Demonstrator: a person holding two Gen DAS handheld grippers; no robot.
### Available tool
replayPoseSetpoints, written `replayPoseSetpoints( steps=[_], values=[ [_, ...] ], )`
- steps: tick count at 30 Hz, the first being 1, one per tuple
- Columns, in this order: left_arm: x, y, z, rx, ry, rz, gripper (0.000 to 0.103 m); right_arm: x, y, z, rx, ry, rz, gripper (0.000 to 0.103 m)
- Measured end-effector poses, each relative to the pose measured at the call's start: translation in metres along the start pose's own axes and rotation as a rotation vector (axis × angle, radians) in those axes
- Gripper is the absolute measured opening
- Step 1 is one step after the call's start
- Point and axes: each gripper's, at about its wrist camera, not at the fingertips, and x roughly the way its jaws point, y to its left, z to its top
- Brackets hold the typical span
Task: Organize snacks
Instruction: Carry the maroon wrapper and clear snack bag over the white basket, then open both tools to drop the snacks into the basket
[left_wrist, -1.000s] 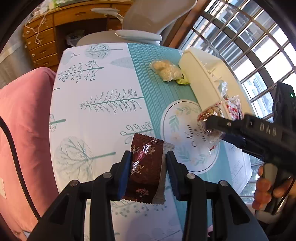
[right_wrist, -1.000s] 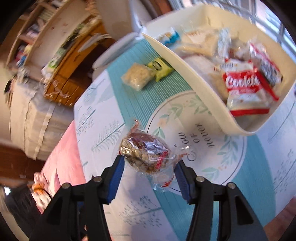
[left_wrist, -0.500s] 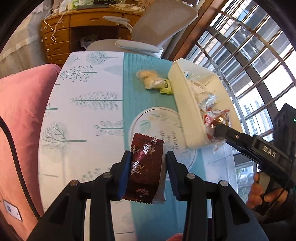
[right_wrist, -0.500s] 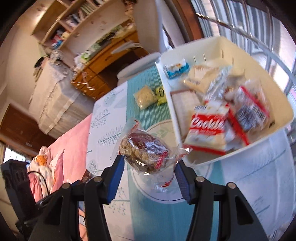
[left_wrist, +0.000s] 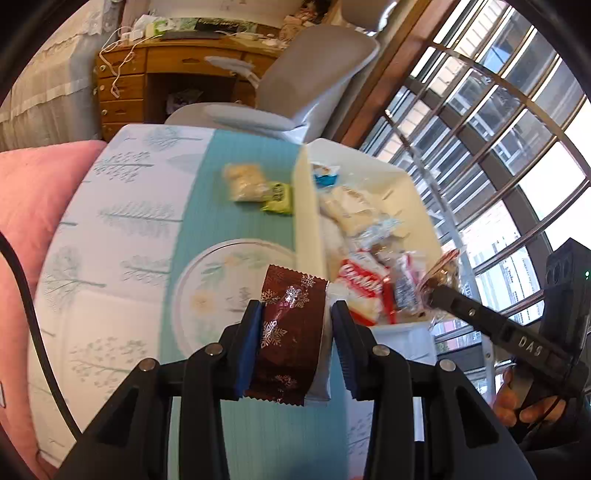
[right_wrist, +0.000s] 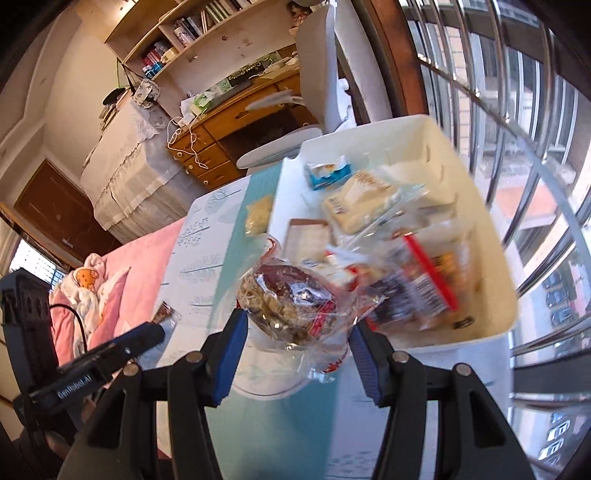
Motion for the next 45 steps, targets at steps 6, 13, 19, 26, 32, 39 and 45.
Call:
replayPoseSetpoints(
  steps=[6, 13, 19, 26, 32, 39, 45],
  values=[
    [0.024, -0.042, 0.011, 0.036, -0.003, -0.041, 0.037, -0.012, -0.035, 0.006, -0.019, 0.001, -0.041, 0.056],
    [0.051, -0.085, 0.029, 0.09, -0.016, -0.088, 0.037, -0.018, -0.068, 0.011, -0.017, 0.01, -0.09, 0.057],
    [0.07, -0.107, 0.035, 0.12, 0.015, -0.081, 0.056, -0.016, -0.086, 0.014, 0.008, 0.023, -0.134, 0.061],
    [0.075, -0.088, 0.032, 0.032, 0.051, -0.047, 0.076, -0.013, -0.101, 0.011, 0.056, 0.049, -0.134, 0.061],
    [0.07, -0.053, 0.029, -0.028, 0.081, -0.02, 0.082, -0.009, -0.088, 0.005, 0.032, 0.069, -0.136, 0.062],
    [0.065, -0.009, 0.032, -0.089, 0.117, 0.0, 0.083, -0.005, -0.061, -0.003, 0.02, 0.073, -0.158, 0.066],
    [0.055, 0.031, 0.045, -0.045, 0.169, 0.033, 0.086, -0.003, -0.027, -0.01, 0.052, 0.042, -0.187, 0.072]
  ],
)
